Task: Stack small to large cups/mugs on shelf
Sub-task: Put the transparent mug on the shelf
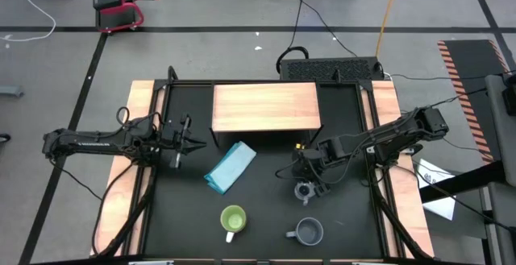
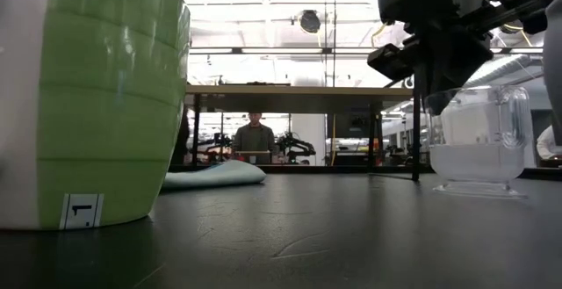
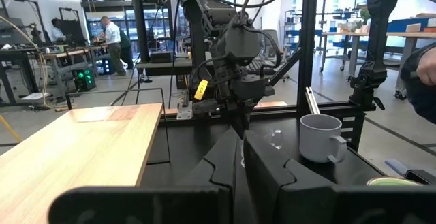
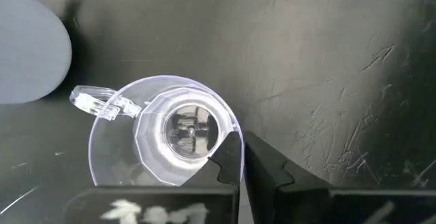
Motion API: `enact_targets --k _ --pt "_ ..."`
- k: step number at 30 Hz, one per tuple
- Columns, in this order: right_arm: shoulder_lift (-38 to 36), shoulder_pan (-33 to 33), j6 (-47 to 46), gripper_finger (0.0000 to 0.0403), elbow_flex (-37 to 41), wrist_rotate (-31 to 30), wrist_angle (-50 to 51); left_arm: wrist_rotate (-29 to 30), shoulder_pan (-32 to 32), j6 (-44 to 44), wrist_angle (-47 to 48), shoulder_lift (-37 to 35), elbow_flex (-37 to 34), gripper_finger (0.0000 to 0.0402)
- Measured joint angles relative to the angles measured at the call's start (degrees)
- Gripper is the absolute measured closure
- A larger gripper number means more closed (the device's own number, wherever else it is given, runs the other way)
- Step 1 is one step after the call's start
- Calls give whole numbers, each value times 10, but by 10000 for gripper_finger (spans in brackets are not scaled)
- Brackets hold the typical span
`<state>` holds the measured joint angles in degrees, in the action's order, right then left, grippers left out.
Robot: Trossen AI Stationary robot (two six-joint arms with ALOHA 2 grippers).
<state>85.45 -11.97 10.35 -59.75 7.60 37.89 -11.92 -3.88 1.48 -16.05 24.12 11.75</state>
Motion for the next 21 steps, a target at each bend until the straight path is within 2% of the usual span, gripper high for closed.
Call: enact_targets --k 10,21 --pt "0 1 8 402 -45 0 29 0 0 0 0 0 0 371" --pt "0 33 19 403 -70 0 49 0 0 11 2 0 0 371"
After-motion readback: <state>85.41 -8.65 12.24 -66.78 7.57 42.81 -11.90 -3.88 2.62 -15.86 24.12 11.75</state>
